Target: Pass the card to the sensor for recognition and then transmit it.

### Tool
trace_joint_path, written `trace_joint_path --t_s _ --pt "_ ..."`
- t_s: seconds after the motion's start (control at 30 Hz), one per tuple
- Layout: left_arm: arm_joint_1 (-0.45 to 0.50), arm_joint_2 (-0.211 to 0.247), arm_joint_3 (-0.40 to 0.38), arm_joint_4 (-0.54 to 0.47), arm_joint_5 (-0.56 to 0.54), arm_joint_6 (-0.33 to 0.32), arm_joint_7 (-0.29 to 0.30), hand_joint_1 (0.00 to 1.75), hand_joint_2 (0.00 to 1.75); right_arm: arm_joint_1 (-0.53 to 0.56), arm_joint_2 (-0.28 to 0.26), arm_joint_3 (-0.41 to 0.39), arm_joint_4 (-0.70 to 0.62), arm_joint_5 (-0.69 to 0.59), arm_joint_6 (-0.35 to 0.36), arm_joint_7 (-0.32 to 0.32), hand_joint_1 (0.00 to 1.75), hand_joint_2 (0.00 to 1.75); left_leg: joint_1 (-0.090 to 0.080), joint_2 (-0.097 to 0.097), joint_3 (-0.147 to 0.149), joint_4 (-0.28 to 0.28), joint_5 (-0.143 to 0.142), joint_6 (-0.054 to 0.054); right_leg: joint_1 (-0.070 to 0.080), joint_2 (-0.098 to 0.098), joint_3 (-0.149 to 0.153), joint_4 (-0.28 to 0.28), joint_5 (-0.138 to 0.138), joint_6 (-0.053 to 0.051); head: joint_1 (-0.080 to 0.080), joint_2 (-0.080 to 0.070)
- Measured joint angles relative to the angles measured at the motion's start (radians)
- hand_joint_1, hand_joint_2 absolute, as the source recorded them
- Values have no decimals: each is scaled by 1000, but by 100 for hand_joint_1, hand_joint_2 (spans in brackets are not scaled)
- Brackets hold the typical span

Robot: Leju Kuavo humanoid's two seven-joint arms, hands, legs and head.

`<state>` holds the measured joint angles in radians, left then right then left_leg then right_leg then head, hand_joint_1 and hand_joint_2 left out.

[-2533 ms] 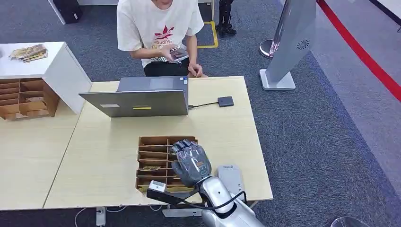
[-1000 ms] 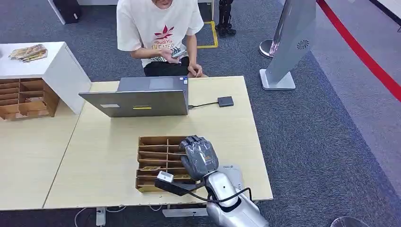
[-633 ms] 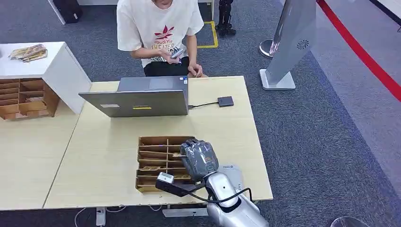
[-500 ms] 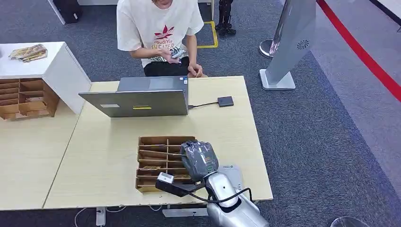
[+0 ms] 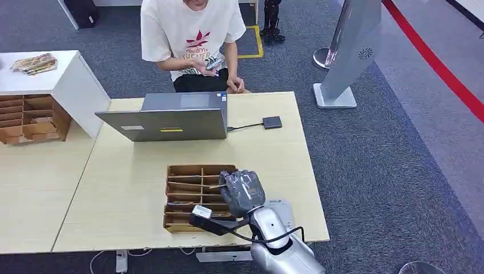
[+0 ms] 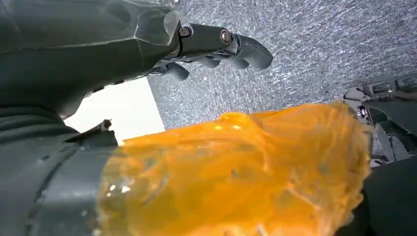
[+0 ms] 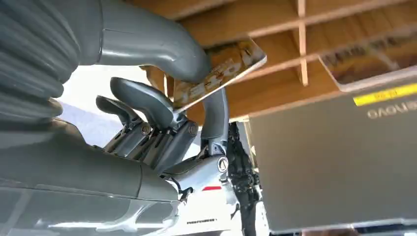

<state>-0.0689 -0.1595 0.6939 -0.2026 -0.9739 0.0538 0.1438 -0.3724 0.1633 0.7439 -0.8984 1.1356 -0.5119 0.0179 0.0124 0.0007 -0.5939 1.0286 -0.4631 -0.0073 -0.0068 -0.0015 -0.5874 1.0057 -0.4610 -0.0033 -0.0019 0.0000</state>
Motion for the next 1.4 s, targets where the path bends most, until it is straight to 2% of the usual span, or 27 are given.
trace_joint_path --t_s 0.13,0.43,0.63,0.73,1.03,1.4 --pt "3 0 1 0 5 3 -3 0 0 15 -5 -14 -69 -26 -11 -10 175 175 0 0 0 0 0 0 0 0 0 0 0 0 0 0" --pt "11 0 13 0 17 9 -12 0 0 74 -25 -69 -358 -132 -64 -60 175 175 0 0 -1 0 0 0 0 0 -1 0 0 0 0 0" --pt "13 0 27 0 20 14 -13 0 0 118 -35 -97 -513 -230 -137 -134 175 175 0 0 -1 0 0 0 0 0 -1 0 0 0 0 0" --pt "13 -1 29 0 20 15 -13 0 0 139 -41 -106 -593 -256 -154 -149 175 175 0 0 -1 0 -1 0 0 0 -2 0 0 0 0 0" --pt "13 -2 33 0 19 15 -14 0 0 165 -52 -113 -677 -267 -158 -163 175 175 0 0 -1 0 -1 0 0 0 -2 0 0 0 0 0" --pt "13 -5 33 0 15 13 -14 0 0 171 -60 -120 -685 -265 -158 -166 175 175 0 0 -1 0 -1 0 0 0 -2 0 0 0 0 0"
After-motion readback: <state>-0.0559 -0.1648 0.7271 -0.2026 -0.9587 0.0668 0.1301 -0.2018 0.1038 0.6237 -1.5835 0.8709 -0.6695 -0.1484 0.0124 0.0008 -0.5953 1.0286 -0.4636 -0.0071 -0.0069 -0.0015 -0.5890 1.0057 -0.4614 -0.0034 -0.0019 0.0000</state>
